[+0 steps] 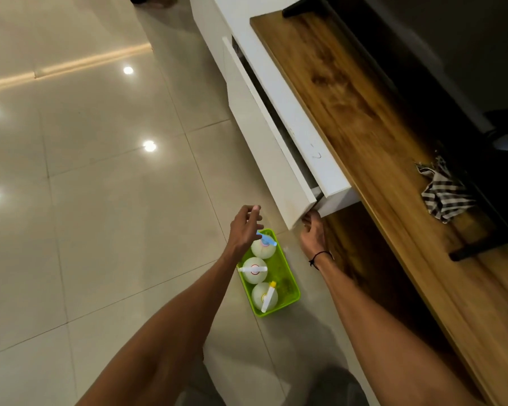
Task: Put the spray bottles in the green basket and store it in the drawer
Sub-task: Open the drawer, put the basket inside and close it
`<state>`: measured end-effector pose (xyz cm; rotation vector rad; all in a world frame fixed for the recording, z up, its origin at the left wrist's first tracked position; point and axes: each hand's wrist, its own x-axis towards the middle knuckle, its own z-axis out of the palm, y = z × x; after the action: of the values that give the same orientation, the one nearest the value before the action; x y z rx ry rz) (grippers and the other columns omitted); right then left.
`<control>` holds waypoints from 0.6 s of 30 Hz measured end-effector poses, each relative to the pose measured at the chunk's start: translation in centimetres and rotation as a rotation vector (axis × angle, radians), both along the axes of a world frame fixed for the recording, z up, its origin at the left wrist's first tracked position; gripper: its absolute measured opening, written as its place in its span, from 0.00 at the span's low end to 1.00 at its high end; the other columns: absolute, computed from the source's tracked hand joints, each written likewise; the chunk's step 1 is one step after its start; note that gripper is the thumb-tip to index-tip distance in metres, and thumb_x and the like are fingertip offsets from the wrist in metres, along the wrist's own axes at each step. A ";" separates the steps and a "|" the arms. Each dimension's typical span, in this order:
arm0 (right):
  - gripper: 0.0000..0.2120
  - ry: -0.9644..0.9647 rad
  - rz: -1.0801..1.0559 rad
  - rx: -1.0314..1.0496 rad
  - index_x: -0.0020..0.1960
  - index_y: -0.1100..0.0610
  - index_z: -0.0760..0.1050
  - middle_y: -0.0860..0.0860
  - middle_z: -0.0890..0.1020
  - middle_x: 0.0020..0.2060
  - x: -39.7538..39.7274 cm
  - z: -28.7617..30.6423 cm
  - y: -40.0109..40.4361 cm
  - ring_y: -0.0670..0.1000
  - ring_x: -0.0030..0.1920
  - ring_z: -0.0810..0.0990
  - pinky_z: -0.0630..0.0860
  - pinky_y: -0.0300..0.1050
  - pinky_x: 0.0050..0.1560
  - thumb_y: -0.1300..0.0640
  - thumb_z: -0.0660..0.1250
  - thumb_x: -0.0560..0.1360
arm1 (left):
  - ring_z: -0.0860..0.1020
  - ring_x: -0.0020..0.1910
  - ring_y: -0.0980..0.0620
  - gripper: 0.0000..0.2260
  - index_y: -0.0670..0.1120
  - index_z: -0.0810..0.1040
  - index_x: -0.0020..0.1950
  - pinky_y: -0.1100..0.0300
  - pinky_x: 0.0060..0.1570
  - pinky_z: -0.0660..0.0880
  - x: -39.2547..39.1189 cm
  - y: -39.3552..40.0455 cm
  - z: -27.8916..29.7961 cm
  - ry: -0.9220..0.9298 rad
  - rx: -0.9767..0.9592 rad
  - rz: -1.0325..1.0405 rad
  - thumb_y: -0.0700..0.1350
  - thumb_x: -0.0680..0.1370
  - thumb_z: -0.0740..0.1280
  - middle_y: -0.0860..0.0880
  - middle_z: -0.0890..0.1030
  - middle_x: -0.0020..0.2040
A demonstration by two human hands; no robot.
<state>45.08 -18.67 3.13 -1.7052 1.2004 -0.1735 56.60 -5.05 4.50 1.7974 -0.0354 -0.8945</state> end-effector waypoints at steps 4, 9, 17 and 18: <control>0.17 -0.034 0.041 0.021 0.63 0.73 0.75 0.68 0.81 0.59 0.8 0.0 1.6 0.67 0.63 0.80 0.77 0.60 0.66 0.76 0.56 0.77 | 0.81 0.65 0.41 0.21 0.47 0.74 0.72 0.41 0.55 0.85 1.2 -0.5 1.1 0.074 -0.070 -0.019 0.59 0.87 0.59 0.42 0.77 0.69; 0.11 -0.048 0.154 0.171 0.55 0.72 0.80 0.68 0.84 0.53 2.2 -0.6 3.2 0.70 0.59 0.82 0.77 0.69 0.63 0.73 0.60 0.79 | 0.75 0.73 0.41 0.28 0.52 0.64 0.82 0.42 0.58 0.85 2.7 0.6 2.4 0.148 -0.093 -0.044 0.64 0.85 0.60 0.47 0.69 0.79; 0.13 -0.045 0.315 0.293 0.52 0.74 0.80 0.71 0.83 0.52 3.9 -0.4 6.4 0.74 0.58 0.81 0.78 0.70 0.61 0.71 0.57 0.81 | 0.77 0.72 0.45 0.29 0.56 0.65 0.81 0.46 0.58 0.84 4.5 4.0 3.0 0.162 -0.091 -0.022 0.69 0.84 0.54 0.50 0.73 0.77; 0.13 -0.040 0.335 0.284 0.52 0.75 0.80 0.71 0.84 0.52 4.1 -0.3 6.7 0.73 0.58 0.81 0.78 0.70 0.61 0.71 0.57 0.81 | 0.77 0.73 0.44 0.30 0.56 0.64 0.82 0.44 0.59 0.83 4.6 4.4 3.0 0.163 -0.083 -0.029 0.70 0.83 0.54 0.50 0.72 0.78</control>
<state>49.19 -11.93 2.85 -1.6134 0.8484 0.1602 61.18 -0.61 7.51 1.6463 0.0063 -1.0429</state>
